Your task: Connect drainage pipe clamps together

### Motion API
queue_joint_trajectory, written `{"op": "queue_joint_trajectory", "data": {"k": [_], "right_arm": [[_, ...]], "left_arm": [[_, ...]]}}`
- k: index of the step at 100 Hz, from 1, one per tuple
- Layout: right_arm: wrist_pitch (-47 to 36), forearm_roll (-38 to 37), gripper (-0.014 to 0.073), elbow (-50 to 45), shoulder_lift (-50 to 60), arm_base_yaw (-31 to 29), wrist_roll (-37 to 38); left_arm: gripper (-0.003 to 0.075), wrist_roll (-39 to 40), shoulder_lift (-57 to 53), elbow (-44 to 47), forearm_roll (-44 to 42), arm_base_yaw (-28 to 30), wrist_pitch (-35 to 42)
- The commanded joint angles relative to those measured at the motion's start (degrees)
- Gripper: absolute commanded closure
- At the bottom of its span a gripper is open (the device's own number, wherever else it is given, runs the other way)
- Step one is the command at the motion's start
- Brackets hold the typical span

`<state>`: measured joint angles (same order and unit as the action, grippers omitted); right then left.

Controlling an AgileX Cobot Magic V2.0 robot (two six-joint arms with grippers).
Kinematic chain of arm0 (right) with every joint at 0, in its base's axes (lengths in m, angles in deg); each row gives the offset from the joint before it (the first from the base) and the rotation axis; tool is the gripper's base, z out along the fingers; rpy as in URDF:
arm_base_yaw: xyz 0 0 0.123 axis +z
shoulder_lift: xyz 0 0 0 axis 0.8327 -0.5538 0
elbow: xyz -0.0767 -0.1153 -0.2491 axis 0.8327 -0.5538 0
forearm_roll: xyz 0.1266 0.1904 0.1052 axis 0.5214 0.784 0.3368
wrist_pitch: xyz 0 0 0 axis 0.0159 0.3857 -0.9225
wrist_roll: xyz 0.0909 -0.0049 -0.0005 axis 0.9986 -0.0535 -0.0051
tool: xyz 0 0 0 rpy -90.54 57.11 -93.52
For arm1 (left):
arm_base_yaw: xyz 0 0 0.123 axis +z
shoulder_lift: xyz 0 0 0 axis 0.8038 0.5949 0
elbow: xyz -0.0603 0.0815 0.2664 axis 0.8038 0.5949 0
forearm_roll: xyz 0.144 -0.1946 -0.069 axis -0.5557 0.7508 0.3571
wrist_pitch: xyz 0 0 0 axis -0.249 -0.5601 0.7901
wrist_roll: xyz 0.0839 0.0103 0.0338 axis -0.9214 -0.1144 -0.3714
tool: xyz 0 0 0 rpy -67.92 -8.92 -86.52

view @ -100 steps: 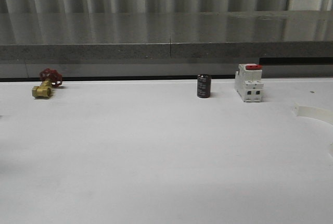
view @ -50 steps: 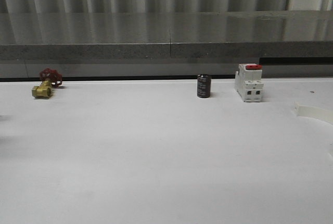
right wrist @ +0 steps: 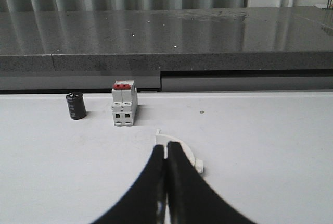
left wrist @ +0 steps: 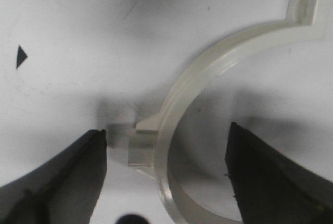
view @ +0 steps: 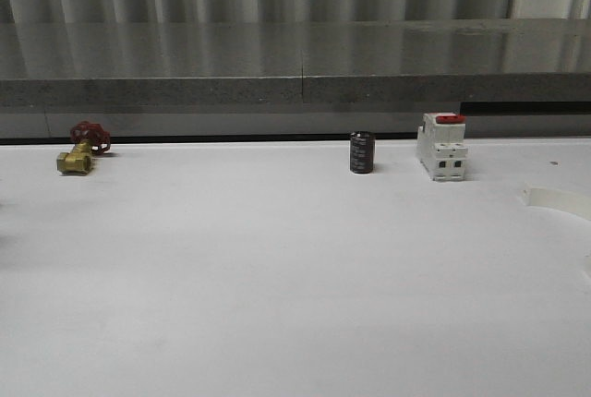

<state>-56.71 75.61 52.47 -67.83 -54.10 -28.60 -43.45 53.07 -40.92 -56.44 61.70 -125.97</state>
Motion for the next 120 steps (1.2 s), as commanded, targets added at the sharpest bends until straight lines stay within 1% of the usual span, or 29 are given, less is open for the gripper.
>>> {"op": "queue_joint_trajectory", "data": {"k": [1, 15, 27, 34, 39, 47, 57, 71, 91, 103, 120], "right_arm": [[-4.80, 0.05, 0.0659, 0.95, 0.85, -0.21, -0.57], [-4.80, 0.05, 0.0659, 0.95, 0.85, -0.21, -0.57], [-4.80, 0.05, 0.0659, 0.95, 0.85, -0.21, -0.57], [-4.80, 0.05, 0.0659, 0.95, 0.85, -0.21, -0.57], [-4.80, 0.05, 0.0659, 0.95, 0.85, -0.21, -0.57], [-4.80, 0.05, 0.0659, 0.95, 0.85, -0.21, -0.57], [-4.80, 0.05, 0.0659, 0.95, 0.85, -0.21, -0.57], [-4.80, 0.05, 0.0659, 0.95, 0.85, -0.21, -0.57], [-4.80, 0.05, 0.0659, 0.95, 0.85, -0.21, -0.57], [-4.80, 0.05, 0.0659, 0.95, 0.85, -0.21, -0.57], [-4.80, 0.05, 0.0659, 0.95, 0.85, -0.21, -0.57]], "left_arm": [[0.0311, 0.36, -2.83, -1.46, 0.68, 0.09, 0.53], [0.0443, 0.36, -2.83, -1.46, 0.55, 0.09, 0.53], [0.0619, 0.36, -2.83, -1.46, 0.77, 0.09, 0.15], [0.0698, 0.36, -2.83, -1.46, 0.77, 0.09, -0.27], [0.0735, 0.36, -2.83, -1.71, 0.93, 0.09, -1.02], [0.0741, 0.36, -3.26, -2.31, 1.04, -0.63, -2.28], [0.0741, 0.71, -4.77, -3.28, 1.39, -2.95, -2.75], [0.0741, 7.31, -7.14, -4.91, 1.69, -8.41, -2.78], [0.0741, 16.04, -6.95, -6.95, 1.69, -18.51, -2.66], [0.0741, 21.38, -6.65, -6.95, 1.69, -24.06, 0.16], [0.0741, 23.84, -6.65, -6.95, 2.37, -30.54, 5.71]]}}
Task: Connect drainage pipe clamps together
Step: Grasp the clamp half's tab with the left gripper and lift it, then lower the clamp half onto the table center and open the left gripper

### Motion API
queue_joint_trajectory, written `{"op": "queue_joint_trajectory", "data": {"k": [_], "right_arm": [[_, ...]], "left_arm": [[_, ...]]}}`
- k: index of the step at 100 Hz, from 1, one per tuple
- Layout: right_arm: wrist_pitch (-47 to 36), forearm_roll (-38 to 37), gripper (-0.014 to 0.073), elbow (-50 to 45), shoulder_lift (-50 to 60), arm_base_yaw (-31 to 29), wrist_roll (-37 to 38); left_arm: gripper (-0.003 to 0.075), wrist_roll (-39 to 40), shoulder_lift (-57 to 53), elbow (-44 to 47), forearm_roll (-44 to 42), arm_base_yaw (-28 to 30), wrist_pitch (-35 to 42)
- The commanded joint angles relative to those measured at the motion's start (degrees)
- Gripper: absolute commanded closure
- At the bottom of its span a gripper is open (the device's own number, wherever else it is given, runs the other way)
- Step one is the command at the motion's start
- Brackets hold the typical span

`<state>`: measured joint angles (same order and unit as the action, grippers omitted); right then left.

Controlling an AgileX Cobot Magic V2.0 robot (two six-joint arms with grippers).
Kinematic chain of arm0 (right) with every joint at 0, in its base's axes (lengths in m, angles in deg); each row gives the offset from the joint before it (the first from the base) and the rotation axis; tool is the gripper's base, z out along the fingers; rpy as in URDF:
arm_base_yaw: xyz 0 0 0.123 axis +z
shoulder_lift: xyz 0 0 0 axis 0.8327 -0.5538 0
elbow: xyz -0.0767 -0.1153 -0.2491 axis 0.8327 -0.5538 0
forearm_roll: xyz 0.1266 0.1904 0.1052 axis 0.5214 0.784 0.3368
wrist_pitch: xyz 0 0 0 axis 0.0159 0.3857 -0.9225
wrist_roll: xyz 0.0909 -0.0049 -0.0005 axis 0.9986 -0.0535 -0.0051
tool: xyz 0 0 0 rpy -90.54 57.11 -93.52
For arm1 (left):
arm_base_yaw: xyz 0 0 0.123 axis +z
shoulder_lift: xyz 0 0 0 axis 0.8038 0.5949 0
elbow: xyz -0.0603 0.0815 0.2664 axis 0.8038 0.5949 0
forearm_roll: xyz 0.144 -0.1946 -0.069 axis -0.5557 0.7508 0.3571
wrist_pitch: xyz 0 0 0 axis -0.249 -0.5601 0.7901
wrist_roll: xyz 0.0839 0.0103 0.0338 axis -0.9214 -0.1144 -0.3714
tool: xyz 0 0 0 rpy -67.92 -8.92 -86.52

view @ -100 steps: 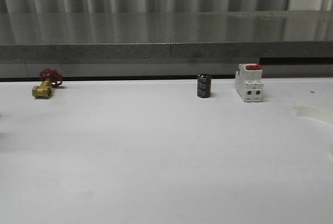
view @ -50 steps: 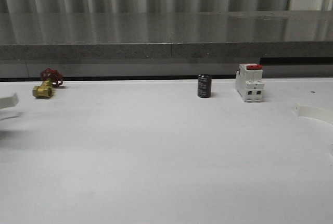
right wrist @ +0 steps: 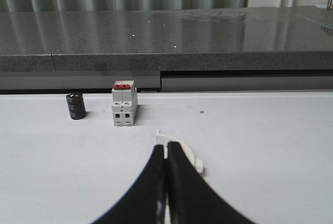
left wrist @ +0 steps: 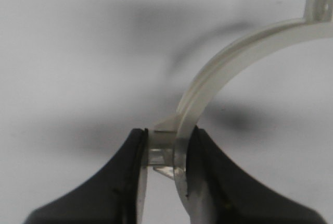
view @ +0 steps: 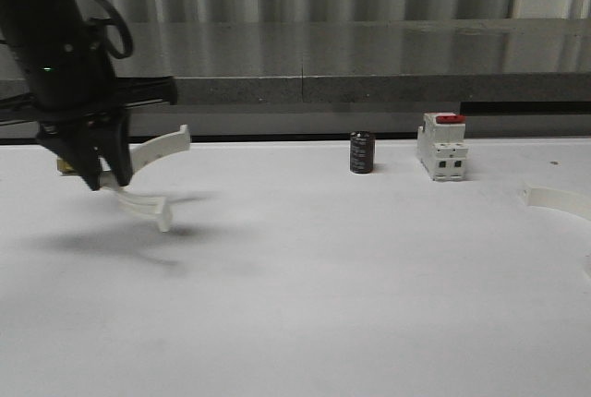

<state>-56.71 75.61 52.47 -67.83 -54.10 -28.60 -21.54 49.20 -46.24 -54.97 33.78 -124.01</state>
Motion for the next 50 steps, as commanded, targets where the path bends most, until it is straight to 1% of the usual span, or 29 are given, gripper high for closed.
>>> {"op": "queue_joint_trajectory", "data": {"k": [1, 8, 17, 50], "right_arm": [[-4.80, 0.05, 0.0659, 0.95, 0.85, -0.21, -0.57], [-4.80, 0.05, 0.0659, 0.95, 0.85, -0.21, -0.57], [-4.80, 0.05, 0.0659, 0.95, 0.85, -0.21, -0.57], [-4.80, 0.05, 0.0659, 0.95, 0.85, -0.21, -0.57]], "left_arm": [[0.0741, 2.06, -2.78, -1.64, 0.90, -3.03, 4.00], [0.0741, 2.97, -2.78, -1.64, 0.90, -4.56, 5.64], [0.0741, 2.97, -2.66, -1.64, 1.26, -5.00, 6.02], [0.0741, 3.35, 1.46, -1.64, 2.34, -5.00, 2.46]]}}
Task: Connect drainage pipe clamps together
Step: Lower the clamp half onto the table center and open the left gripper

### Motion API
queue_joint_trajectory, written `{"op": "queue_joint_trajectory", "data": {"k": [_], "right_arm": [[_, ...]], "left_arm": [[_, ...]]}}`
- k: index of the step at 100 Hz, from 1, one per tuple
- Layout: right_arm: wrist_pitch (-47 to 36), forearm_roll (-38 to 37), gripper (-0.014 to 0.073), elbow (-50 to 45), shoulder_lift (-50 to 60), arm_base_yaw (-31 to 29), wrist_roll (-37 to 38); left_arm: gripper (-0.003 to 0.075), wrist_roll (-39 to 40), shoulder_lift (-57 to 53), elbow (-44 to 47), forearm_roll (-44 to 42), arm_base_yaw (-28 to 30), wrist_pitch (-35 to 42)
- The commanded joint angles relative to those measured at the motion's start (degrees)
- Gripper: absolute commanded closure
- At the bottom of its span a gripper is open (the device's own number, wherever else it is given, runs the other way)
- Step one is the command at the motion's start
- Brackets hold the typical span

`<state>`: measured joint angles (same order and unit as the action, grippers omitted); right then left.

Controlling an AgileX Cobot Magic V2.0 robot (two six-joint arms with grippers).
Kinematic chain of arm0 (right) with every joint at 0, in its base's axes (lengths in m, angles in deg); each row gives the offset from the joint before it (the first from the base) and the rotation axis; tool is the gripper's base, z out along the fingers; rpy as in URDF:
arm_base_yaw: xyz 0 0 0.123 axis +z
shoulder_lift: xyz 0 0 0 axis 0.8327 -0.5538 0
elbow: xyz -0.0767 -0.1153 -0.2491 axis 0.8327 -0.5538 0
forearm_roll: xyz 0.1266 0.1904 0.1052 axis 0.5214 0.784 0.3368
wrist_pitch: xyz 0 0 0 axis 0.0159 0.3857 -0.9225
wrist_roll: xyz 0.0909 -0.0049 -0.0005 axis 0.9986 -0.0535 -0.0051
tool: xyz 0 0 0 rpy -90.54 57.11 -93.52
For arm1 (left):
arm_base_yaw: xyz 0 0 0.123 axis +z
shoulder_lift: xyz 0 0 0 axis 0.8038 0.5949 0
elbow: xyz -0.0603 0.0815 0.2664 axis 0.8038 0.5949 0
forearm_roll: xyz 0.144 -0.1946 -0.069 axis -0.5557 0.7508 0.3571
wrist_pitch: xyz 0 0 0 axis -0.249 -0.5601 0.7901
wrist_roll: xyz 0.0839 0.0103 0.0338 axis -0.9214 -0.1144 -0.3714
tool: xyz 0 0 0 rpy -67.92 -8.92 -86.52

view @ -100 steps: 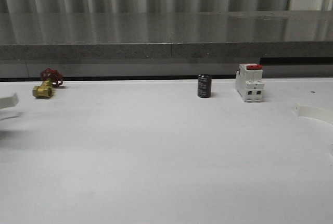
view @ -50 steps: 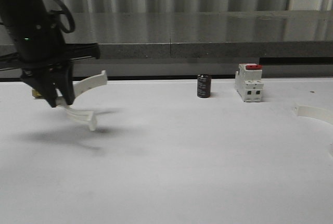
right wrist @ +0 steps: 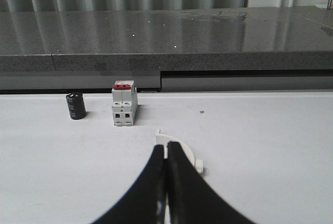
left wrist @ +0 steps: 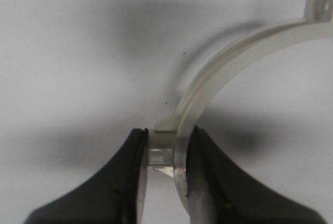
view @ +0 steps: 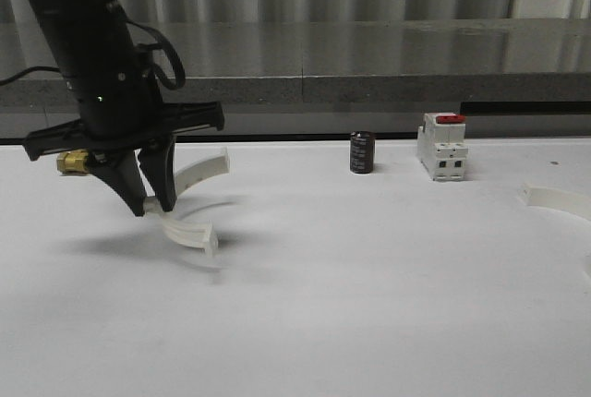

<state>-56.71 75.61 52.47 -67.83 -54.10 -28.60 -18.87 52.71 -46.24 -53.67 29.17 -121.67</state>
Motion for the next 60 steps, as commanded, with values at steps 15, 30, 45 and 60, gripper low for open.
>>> {"op": "queue_joint_trajectory", "data": {"k": [15, 30, 45, 60], "right_arm": [[-4.80, 0.05, 0.0659, 0.95, 0.85, -0.21, -0.57], [-4.80, 0.05, 0.0659, 0.95, 0.85, -0.21, -0.57], [-4.80, 0.05, 0.0659, 0.95, 0.85, -0.21, -0.57], [-4.80, 0.05, 0.0659, 0.95, 0.85, -0.21, -0.57]], "left_arm": [[0.0741, 0.69, -1.45, -1.64, 1.05, -0.39, -0.80], [0.0706, 0.69, -1.45, -1.64, 1.18, -0.39, -1.28], [0.0540, 0.69, -1.45, -1.64, 1.18, -0.39, -1.17], [0.0496, 0.69, -1.45, -1.64, 0.42, -0.39, -0.75]]}}
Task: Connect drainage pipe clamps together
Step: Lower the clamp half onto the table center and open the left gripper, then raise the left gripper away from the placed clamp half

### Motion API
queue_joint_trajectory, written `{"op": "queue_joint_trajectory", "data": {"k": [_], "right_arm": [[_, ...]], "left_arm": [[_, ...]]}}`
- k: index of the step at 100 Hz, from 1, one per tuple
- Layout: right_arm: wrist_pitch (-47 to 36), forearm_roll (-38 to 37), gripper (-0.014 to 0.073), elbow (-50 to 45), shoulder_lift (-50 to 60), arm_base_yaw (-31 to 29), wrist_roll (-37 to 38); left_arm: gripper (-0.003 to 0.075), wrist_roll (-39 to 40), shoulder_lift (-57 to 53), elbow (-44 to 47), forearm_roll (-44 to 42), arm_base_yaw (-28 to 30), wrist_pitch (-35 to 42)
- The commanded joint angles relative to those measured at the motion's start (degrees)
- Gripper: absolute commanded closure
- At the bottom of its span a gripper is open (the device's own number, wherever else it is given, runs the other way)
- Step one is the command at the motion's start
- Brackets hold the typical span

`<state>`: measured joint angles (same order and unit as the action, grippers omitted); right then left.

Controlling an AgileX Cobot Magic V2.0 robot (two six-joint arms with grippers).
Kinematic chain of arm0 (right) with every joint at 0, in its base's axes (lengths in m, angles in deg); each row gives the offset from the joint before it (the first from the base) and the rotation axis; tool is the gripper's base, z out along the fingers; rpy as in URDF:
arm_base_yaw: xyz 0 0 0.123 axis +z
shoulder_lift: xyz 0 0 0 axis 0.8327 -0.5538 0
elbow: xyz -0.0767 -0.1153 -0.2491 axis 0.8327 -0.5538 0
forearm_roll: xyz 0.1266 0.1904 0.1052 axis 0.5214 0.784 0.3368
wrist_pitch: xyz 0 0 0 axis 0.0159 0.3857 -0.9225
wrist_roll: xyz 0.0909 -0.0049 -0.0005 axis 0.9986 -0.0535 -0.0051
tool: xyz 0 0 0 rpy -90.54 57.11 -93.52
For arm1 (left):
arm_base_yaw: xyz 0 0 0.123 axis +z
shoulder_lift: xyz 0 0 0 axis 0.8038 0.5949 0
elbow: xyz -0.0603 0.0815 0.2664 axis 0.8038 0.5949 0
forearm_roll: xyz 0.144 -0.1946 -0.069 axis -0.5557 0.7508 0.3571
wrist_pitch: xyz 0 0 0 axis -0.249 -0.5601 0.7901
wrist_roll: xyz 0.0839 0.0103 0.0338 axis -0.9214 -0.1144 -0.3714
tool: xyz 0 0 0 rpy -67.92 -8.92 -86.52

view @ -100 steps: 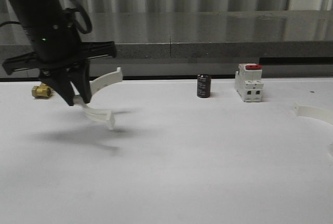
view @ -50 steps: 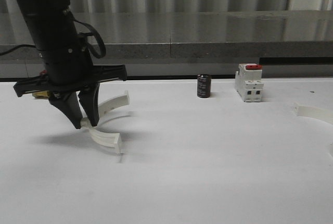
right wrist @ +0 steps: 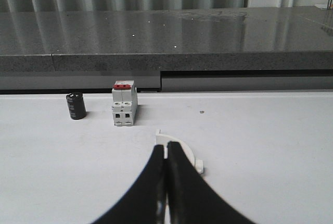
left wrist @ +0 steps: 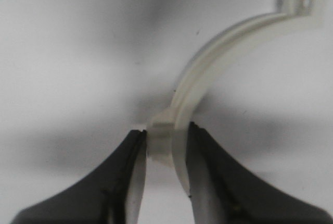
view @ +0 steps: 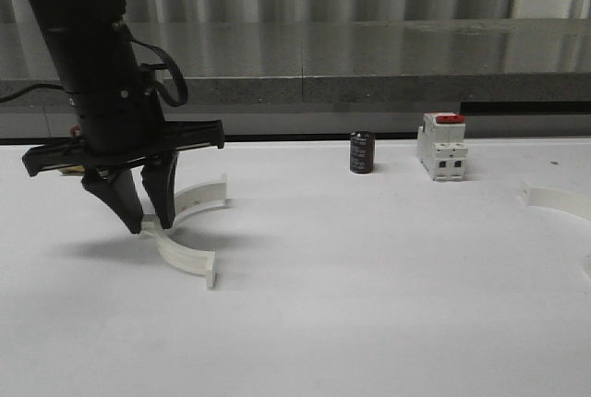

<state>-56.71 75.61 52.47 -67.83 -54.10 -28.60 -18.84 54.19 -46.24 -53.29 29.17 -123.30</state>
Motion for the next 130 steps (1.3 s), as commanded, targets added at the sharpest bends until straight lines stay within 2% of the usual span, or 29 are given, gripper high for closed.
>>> {"op": "queue_joint_trajectory", "data": {"k": [1, 35, 42, 59, 74, 97, 117, 130], "right_arm": [[-4.80, 0.05, 0.0659, 0.95, 0.85, -0.21, -0.57], [-4.80, 0.05, 0.0659, 0.95, 0.85, -0.21, -0.57], [-4.80, 0.05, 0.0659, 0.95, 0.85, -0.21, -0.57], [-4.80, 0.05, 0.0659, 0.95, 0.85, -0.21, -0.57], [-4.80, 0.05, 0.0659, 0.95, 0.85, -0.21, -0.57], [-4.80, 0.05, 0.0659, 0.95, 0.85, -0.21, -0.57], [-4.80, 0.05, 0.0659, 0.95, 0.85, -0.21, -0.57], [-4.80, 0.05, 0.0659, 0.95, 0.85, -0.21, -0.57]], "left_arm": [[0.0496, 0.65, -2.93, -1.64, -0.07, -0.39, 0.87], [0.0518, 0.65, -8.31, -1.64, -0.90, -0.39, 2.30], [0.0564, 0.17, -10.74, -1.64, -1.58, -0.26, 1.05], [0.0741, -0.45, -16.44, -1.64, -7.21, 0.63, -1.62], [0.0741, -4.21, -20.39, -1.52, -7.35, 3.07, -5.22], [0.0741, -13.10, -26.42, -0.32, -6.66, 8.69, -5.86], [0.0741, -22.45, -32.44, 5.59, -3.24, 15.14, -4.16], [0.0741, -24.27, -37.69, 11.39, -2.05, 19.95, -1.83]]}}
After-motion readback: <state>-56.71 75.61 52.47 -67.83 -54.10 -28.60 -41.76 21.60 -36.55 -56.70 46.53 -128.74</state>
